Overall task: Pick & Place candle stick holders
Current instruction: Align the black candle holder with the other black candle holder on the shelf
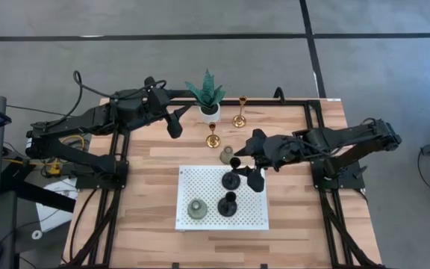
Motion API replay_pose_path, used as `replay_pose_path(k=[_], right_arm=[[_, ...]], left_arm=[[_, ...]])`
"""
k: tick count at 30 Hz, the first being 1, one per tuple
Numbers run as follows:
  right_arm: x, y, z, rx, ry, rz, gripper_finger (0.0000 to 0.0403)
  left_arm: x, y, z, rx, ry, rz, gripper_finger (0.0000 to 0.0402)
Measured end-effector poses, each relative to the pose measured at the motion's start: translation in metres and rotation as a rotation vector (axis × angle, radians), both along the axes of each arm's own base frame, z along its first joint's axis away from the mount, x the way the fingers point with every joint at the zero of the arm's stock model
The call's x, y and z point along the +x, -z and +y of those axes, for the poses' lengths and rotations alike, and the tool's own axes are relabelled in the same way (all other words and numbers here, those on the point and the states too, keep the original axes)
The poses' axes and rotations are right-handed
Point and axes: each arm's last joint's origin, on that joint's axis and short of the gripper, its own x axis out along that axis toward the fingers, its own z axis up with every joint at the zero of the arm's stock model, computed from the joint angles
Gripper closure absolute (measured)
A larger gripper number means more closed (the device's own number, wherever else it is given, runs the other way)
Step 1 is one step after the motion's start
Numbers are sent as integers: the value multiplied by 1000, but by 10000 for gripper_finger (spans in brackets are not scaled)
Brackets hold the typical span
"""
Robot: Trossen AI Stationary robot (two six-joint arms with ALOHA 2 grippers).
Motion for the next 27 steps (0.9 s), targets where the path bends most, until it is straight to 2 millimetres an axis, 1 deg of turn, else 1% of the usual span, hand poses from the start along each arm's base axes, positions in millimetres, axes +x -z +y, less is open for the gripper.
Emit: replay_pose_path(k=[3, 7, 10, 17, 27], right_arm=[[4, 3, -2, 3, 1, 15, 136], [4, 3, -5, 3, 4, 14, 135], [4, 4, -7, 3, 8, 19, 135], [3, 6, -8, 36, -44, 55, 135], [2, 7, -11, 34, -33, 75, 135]], left_arm=[[0, 0, 0, 0, 0, 0, 183], [0, 0, 0, 0, 0, 0, 183], [0, 0, 0, 0, 0, 0, 183], [0, 0, 0, 0, 0, 0, 183], [0, 0, 0, 0, 0, 0, 183]])
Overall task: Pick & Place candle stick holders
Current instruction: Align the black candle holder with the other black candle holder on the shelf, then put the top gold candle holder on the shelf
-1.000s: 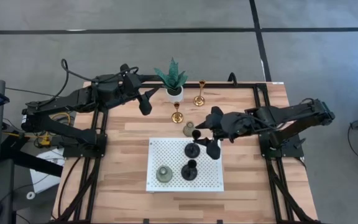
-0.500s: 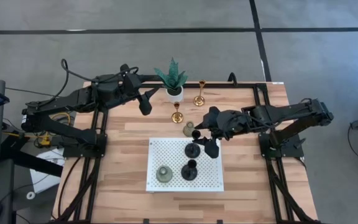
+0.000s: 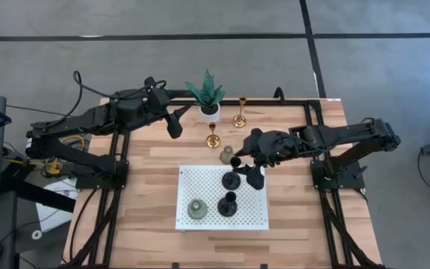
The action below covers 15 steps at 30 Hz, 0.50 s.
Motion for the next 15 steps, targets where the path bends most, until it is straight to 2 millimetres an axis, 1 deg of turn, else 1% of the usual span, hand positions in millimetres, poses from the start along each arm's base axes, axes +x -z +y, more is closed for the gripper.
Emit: replay_pose_path(k=[3, 10, 15], right_arm=[[-1, 1, 0, 1, -5, 18, 135], [-2, 3, 3, 67, -89, 46, 135], [-11, 11, 3, 95, -127, 176, 135]], left_arm=[[0, 0, 0, 0, 0, 0, 183], [0, 0, 0, 0, 0, 0, 183], [0, 0, 0, 0, 0, 0, 183]])
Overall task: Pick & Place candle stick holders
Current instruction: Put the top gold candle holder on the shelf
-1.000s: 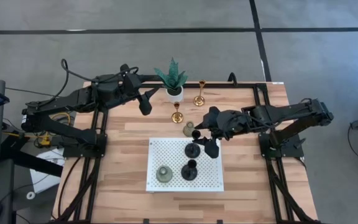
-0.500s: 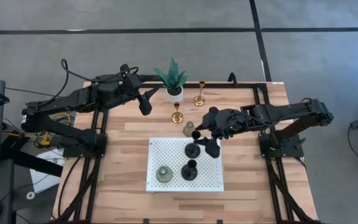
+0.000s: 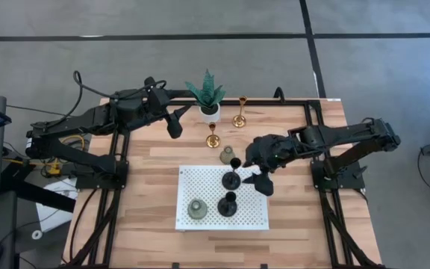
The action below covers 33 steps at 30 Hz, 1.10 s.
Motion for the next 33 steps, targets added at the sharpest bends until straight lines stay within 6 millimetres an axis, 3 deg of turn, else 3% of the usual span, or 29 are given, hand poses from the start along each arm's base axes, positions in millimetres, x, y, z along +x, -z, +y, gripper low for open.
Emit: replay_pose_path(k=[7, 13, 19, 33], right_arm=[[-17, 14, -13, -105, 89, 223, 137], [-18, 15, -26, -258, 167, 238, 137], [-19, 16, -38, -304, 159, 261, 144], [-40, 11, -52, -422, 91, 353, 252]], left_arm=[[0, 0, 0, 0, 0, 0, 183], [0, 0, 0, 0, 0, 0, 183], [0, 0, 0, 0, 0, 0, 183], [0, 0, 0, 0, 0, 5, 183]])
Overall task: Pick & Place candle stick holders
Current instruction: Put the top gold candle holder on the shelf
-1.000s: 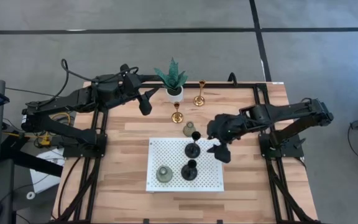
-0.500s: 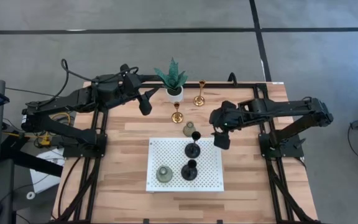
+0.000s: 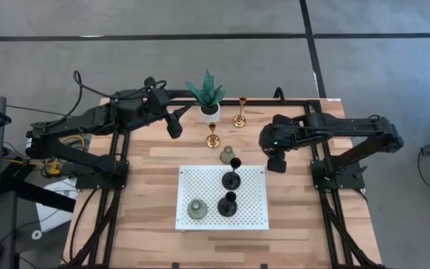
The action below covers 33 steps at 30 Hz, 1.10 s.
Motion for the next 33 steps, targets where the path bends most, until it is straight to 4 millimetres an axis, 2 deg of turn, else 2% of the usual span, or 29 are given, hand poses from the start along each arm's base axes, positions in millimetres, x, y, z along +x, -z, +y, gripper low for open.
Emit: replay_pose_path(k=[3, 8, 11, 13, 22, 33], right_arm=[[-11, -6, -3, -10, -7, 8, 297], [-32, -22, -7, -18, -18, -80, 368], [-48, -29, -9, -18, -6, -143, 396], [-58, -26, -10, -17, -4, -181, 399], [-89, 19, -10, -5, 12, -260, 378], [-93, 74, -11, -4, 18, -396, 389]], left_arm=[[0, 0, 0, 0, 0, 0, 183], [0, 0, 0, 0, 0, 0, 183], [0, 0, 0, 0, 0, 0, 183], [0, 0, 0, 0, 1, 0, 183], [0, 0, 0, 0, 0, -1, 183], [0, 0, 0, -2, 0, -4, 183]])
